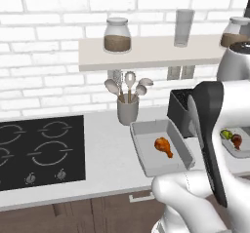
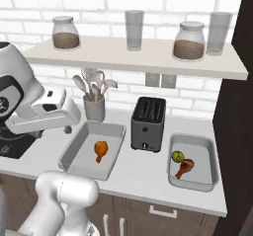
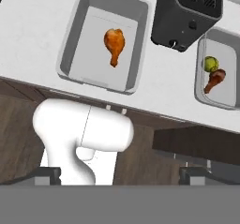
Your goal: Place one lime and one chicken drumstick in each tupperware on the nearby counter, to pack two identical lunches.
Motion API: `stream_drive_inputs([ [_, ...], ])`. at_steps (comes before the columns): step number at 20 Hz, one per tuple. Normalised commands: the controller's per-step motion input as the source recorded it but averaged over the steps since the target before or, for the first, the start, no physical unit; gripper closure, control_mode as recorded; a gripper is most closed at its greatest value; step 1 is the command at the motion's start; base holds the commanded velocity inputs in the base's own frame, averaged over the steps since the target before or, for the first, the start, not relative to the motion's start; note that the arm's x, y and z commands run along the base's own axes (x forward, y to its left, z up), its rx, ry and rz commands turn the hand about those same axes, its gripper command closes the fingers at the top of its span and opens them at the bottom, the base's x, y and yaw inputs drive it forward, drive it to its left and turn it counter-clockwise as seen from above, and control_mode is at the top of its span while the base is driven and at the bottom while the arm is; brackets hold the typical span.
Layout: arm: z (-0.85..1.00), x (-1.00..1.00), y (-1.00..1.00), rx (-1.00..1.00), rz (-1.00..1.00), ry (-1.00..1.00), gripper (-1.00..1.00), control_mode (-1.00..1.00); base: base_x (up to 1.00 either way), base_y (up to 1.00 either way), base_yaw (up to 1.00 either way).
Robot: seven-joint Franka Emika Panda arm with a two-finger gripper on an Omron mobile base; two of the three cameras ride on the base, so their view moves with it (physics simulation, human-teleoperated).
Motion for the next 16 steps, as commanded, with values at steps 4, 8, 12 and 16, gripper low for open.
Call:
stream_drive_inputs([
  [4, 0.0, 0.0, 0.0, 0.0, 0.0, 0.0, -1.0, 1.0, -0.06, 0.0, 0.0],
  [8, 0.0, 0.0, 0.0, 0.0, 0.0, 0.0, -1.0, 1.0, -0.5, 0.52, -0.05],
  [12, 0.0, 0.0, 0.0, 0.0, 0.0, 0.0, -1.0, 1.0, 0.06, 1.0, -0.35],
  [16, 0.0, 0.0, 0.0, 0.0, 0.0, 0.0, -1.0, 1.0, 0.3, 0.61, -0.76],
])
